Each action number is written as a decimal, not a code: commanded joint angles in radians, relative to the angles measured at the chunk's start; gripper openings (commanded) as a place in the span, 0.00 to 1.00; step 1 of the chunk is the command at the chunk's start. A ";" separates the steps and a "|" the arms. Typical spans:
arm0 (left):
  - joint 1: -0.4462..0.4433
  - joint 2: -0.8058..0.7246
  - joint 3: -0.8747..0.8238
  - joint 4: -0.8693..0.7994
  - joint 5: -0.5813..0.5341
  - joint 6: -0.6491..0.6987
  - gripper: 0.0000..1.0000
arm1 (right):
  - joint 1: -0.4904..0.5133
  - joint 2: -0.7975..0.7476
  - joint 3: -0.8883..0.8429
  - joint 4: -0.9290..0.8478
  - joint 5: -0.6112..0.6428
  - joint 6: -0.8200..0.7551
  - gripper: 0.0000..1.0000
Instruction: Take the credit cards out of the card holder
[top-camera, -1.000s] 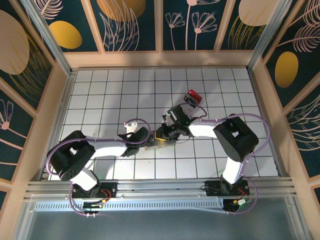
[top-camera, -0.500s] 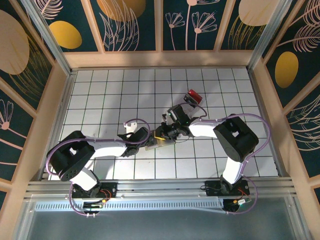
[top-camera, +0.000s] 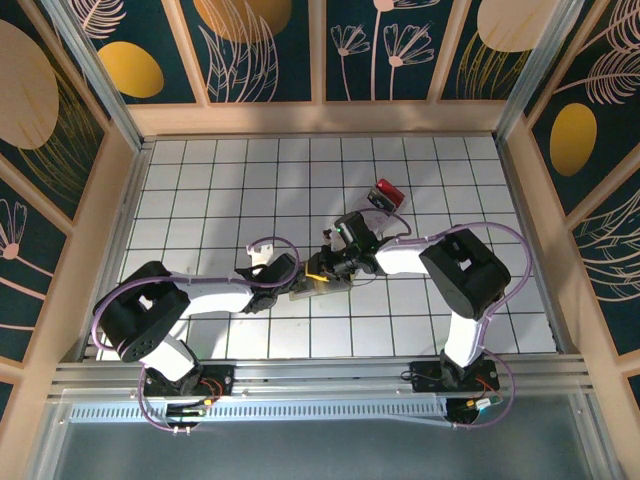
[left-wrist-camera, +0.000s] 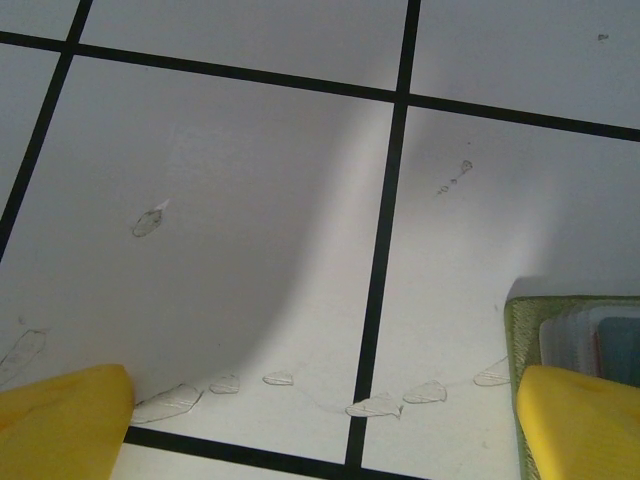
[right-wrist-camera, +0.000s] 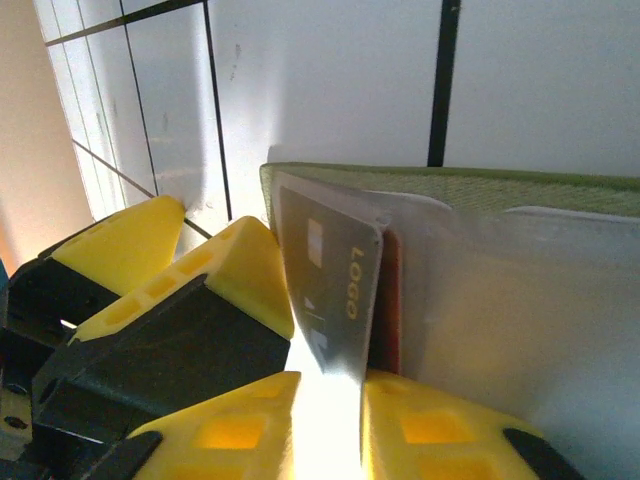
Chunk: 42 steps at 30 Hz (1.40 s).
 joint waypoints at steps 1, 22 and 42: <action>0.000 0.014 -0.030 -0.044 0.050 -0.012 0.99 | 0.008 -0.015 -0.013 0.116 -0.063 0.011 0.18; 0.000 0.019 -0.029 -0.071 0.034 -0.028 0.99 | -0.060 -0.103 -0.080 0.085 -0.045 -0.008 0.14; 0.000 0.023 -0.025 -0.063 0.041 -0.024 0.99 | -0.005 -0.029 -0.016 -0.044 0.083 -0.052 0.26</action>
